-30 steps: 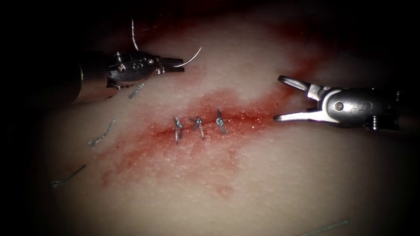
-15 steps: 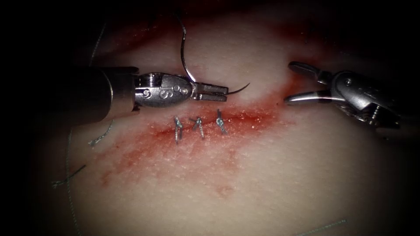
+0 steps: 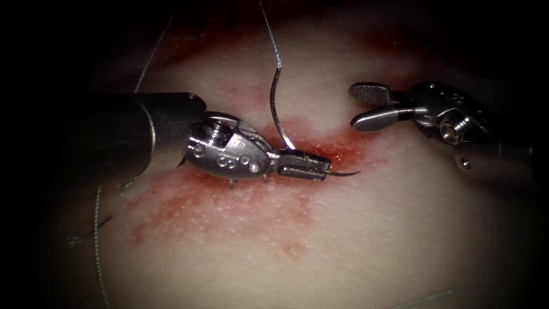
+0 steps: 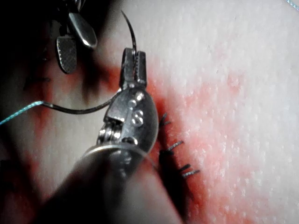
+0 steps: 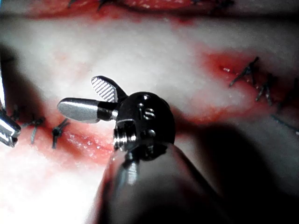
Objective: Wound Closure
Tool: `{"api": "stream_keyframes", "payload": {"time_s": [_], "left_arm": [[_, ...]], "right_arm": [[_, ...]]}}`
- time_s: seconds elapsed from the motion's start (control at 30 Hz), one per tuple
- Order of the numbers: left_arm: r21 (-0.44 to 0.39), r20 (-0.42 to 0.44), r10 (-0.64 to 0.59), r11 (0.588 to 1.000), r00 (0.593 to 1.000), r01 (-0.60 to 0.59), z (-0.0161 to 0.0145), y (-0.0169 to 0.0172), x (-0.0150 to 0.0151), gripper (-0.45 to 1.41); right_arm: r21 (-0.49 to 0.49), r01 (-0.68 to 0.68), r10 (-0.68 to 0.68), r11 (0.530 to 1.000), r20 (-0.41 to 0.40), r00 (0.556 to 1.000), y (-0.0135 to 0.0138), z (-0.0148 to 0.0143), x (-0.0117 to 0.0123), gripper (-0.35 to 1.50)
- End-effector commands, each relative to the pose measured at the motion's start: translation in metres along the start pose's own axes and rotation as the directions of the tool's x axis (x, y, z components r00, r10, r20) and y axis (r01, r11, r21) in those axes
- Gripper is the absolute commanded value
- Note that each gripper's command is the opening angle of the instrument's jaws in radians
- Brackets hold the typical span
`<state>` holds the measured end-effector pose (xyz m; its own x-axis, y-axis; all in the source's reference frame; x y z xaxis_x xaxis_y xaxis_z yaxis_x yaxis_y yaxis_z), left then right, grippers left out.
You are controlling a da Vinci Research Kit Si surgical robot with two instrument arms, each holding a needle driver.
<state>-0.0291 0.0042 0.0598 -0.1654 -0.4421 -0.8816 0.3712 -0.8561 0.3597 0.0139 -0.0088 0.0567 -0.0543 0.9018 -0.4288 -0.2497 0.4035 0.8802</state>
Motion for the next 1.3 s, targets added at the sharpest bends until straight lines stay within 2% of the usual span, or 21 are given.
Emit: {"api": "stream_keyframes", "payload": {"time_s": [0.03, 0.17, 0.37, 0.43, 0.63, 0.83, 0.97, 1.03, 1.1, 1.2, 1.27, 1.3], "left_arm": [[-0.002, -0.001, 0.002, 1.000, 1.000, -0.002, 0.0008, 0.0001, -0.0005, -0.45], [-0.019, -0.021, 0.081, 0.997, 0.996, -0.081, 0.0016, 0.0010, -0.0004, -0.45], [-0.050, -0.019, 0.094, 0.994, 0.995, -0.095, 0.0026, 0.0015, 0.0000, -0.45], [-0.050, -0.021, 0.095, 0.994, 0.995, -0.096, 0.0027, 0.0015, -0.0001, -0.45], [-0.049, -0.017, 0.097, 0.994, 0.995, -0.098, 0.0027, 0.0015, 0.0001, -0.45], [-0.051, -0.015, 0.097, 0.994, 0.995, -0.097, 0.0031, 0.0014, 0.0005, -0.45], [-0.057, -0.015, 0.104, 0.993, 0.994, -0.105, 0.0033, 0.0015, 0.0007, -0.45], [-0.060, -0.017, 0.105, 0.993, 0.994, -0.106, 0.0033, 0.0015, 0.0007, -0.45], [-0.061, -0.018, 0.100, 0.993, 0.995, -0.101, 0.0033, 0.0015, 0.0006, -0.45], [-0.061, -0.019, 0.100, 0.993, 0.995, -0.101, 0.0033, 0.0015, 0.0006, -0.45], [-0.061, -0.019, 0.101, 0.993, 0.995, -0.102, 0.0033, 0.0015, 0.0006, -0.45], [-0.061, -0.020, 0.095, 0.993, 0.995, -0.096, 0.0033, 0.0015, 0.0006, -0.45]], "right_arm": [[0.008, -0.004, 0.004, 1.000, -0.002, 1.000, 0.0003, 0.0011, -0.0003, 1.13], [0.063, -0.052, 0.054, 0.997, -0.019, 0.998, 0.0000, 0.0026, -0.0003, 1.21], [0.090, -0.064, 0.065, 0.994, -0.009, 0.998, -0.0010, 0.0048, -0.0006, 1.31], [0.095, -0.064, 0.065, 0.993, -0.007, 0.998, -0.0012, 0.0051, -0.0007, 1.31], [0.155, -0.060, 0.059, 0.986, 0.014, 0.998, -0.0020, 0.0068, -0.0012, 1.08], [0.155, -0.060, 0.059, 0.986, 0.010, 0.998, -0.0022, 0.0074, -0.0012, 1.04], [0.151, -0.049, 0.049, 0.987, 0.005, 0.999, -0.0023, 0.0078, -0.0012, 1.08], [0.148, -0.045, 0.045, 0.988, 0.001, 0.999, -0.0026, 0.0083, -0.0012, 1.18], [0.151, -0.045, 0.045, 0.988, 0.002, 0.999, -0.0029, 0.0086, -0.0013, 1.19], [0.157, -0.045, 0.045, 0.987, 0.005, 0.999, -0.0032, 0.0088, -0.0015, 1.11], [0.170, -0.032, 0.031, 0.985, 0.009, 0.999, -0.0034, 0.0090, -0.0016, 0.86], [0.176, -0.032, 0.030, 0.984, 0.012, 0.999, -0.0035, 0.0091, -0.0017, 0.89]]}}
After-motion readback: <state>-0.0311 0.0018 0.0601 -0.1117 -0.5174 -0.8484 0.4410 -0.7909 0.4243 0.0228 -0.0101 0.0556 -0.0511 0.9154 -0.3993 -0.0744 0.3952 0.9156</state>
